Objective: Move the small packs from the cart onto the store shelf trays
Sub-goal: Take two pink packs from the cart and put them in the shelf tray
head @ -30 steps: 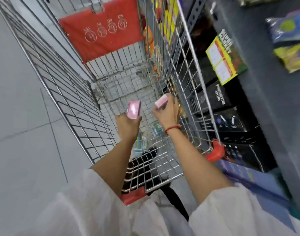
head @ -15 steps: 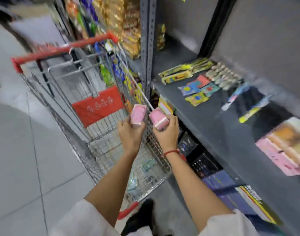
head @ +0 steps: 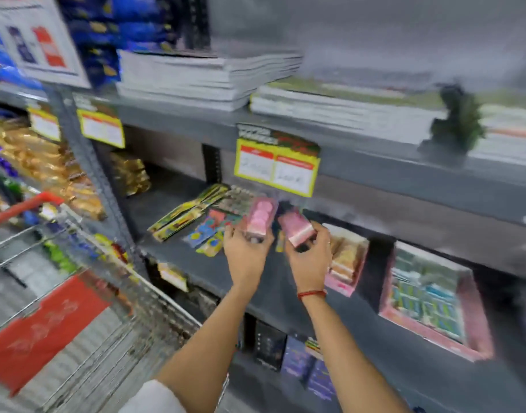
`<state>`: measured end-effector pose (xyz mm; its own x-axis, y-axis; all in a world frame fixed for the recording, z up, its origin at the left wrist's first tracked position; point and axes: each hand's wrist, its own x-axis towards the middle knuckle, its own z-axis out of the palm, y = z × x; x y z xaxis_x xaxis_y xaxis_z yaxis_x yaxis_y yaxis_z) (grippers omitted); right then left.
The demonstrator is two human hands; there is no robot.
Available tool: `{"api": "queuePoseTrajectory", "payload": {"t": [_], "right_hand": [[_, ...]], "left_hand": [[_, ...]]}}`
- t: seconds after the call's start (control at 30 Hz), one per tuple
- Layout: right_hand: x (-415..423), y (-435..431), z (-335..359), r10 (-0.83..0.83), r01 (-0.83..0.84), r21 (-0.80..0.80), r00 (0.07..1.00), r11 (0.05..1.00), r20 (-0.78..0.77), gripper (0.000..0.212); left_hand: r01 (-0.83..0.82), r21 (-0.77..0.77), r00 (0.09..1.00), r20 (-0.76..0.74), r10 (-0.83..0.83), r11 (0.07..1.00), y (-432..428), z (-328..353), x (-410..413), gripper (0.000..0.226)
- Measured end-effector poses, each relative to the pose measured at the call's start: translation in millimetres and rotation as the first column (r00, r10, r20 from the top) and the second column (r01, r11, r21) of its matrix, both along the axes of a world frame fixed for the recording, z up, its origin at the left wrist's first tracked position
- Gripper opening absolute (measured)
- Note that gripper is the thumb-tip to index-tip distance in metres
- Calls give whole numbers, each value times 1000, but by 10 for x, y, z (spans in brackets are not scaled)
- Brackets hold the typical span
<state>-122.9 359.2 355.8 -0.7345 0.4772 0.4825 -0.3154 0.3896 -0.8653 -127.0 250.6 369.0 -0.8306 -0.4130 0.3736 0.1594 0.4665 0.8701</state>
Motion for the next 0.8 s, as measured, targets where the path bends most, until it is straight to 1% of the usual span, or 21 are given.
{"api": "queuePoseTrajectory", "payload": {"t": [0.1, 0.17, 0.27, 0.33, 0.37, 0.43, 0.47, 0.53, 0.6, 0.63, 0.67, 0.7, 0.73, 0.8], "right_hand": [[37, 440, -21, -135, 136, -53, 991, 989, 25, 46], [88, 654, -96, -188, 192, -55, 980, 980, 66, 47], [162, 838, -274, -232, 256, -111, 954, 960, 192, 50], [193, 869, -366, -270, 298, -69, 924, 952, 269, 58], [201, 865, -404, -278, 296, -16, 912, 955, 303, 62], [227, 845, -452, -239, 219, 95, 902, 971, 360, 68], [234, 853, -480, -200, 169, 113, 901, 979, 385, 68], [254, 870, -510, -121, 91, 90, 898, 992, 424, 62], [260, 892, -506, -85, 54, 83, 900, 995, 427, 60], [250, 906, -499, -97, 51, 120, 901, 992, 423, 58], [225, 920, -481, -151, 65, 212, 896, 975, 417, 56], [200, 943, -471, -224, 75, 348, 884, 934, 410, 55], [169, 973, -458, -274, 73, 450, 875, 890, 400, 53], [132, 1021, -413, -311, 51, 528, 854, 848, 417, 50]], "left_hand": [[130, -81, 991, 35, -128, 988, 453, -27, -71, 35], [197, -98, 979, 79, -190, 975, 692, -69, -85, 39], [323, -117, 945, 88, -314, 939, 963, -178, -65, 40], [361, -167, 928, 157, -337, 918, 1061, -229, -69, 47], [393, -197, 914, 192, -358, 898, 1080, -251, -93, 48], [510, -245, 856, 239, -459, 824, 1077, -291, -152, 42], [565, -252, 822, 263, -506, 786, 1059, -314, -185, 42], [631, -233, 770, 303, -561, 740, 980, -347, -251, 45], [670, -297, 740, 339, -581, 680, 898, -373, -305, 46], [690, -337, 723, 356, -592, 640, 866, -380, -325, 44], [699, -372, 715, 363, -597, 611, 846, -387, -355, 43], [690, -418, 723, 369, -584, 590, 831, -395, -382, 42], [665, -472, 745, 369, -555, 579, 833, -389, -407, 40], [610, -551, 789, 359, -499, 569, 852, -383, -429, 38]]}}
